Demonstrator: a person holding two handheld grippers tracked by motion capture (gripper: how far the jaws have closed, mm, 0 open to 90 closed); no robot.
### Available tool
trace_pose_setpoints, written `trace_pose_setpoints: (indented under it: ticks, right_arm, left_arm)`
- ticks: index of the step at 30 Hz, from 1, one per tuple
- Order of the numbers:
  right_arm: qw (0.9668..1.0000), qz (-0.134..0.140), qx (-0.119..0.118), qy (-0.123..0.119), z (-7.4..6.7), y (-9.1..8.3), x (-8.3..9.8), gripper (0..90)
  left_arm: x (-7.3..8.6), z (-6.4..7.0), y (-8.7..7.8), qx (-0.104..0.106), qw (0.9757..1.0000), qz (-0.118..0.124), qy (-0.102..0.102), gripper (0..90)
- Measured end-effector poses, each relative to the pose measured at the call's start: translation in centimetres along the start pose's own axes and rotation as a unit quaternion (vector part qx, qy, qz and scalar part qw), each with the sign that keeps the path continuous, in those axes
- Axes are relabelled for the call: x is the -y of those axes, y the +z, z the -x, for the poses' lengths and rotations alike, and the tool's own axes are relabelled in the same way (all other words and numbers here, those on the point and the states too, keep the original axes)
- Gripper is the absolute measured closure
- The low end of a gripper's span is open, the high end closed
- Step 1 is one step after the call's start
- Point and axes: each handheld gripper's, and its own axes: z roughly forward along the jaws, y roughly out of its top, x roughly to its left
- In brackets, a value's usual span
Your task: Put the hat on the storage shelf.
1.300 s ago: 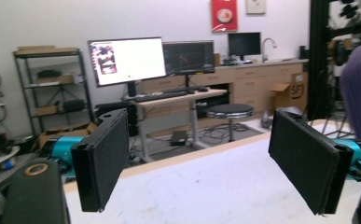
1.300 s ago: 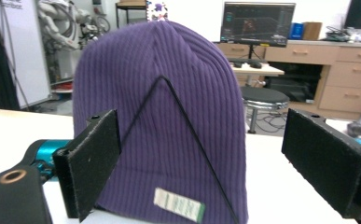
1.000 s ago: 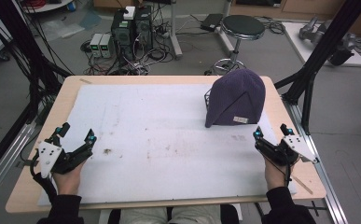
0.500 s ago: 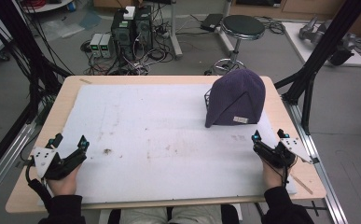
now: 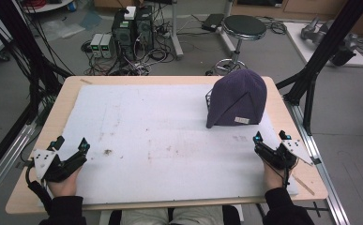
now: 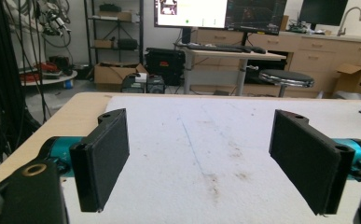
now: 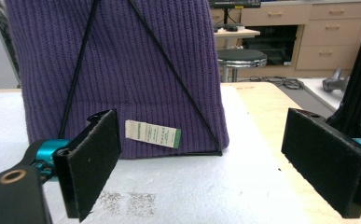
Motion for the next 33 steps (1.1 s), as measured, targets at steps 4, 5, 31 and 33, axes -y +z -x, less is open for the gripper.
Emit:
trace_pose_setpoints:
  ticks: [4,5,31,33]
  right_arm:
    - [1.0000,-0.001,-0.002,0.001,0.03,-0.11,-0.03,11.0]
    - [1.0000,-0.001,-0.002,0.001,0.03,-0.11,-0.03,11.0]
    - [1.0000,-0.001,-0.001,0.007,0.33,-0.34,-0.09,11.0]
    - [1.0000,0.000,-0.002,0.009,0.31,-0.34,-0.08,11.0]
  left_arm:
    - [-0.03,0.12,-0.10,0.004,1.0000,0.003,0.002,20.8]
    - [-0.02,0.12,-0.10,0.005,1.0000,0.003,0.001,20.8]
    - [-0.15,-0.07,-0.23,0.004,0.9998,0.013,-0.017,21.9]
    - [-0.14,-0.07,-0.24,0.005,0.9998,0.012,-0.017,21.9]
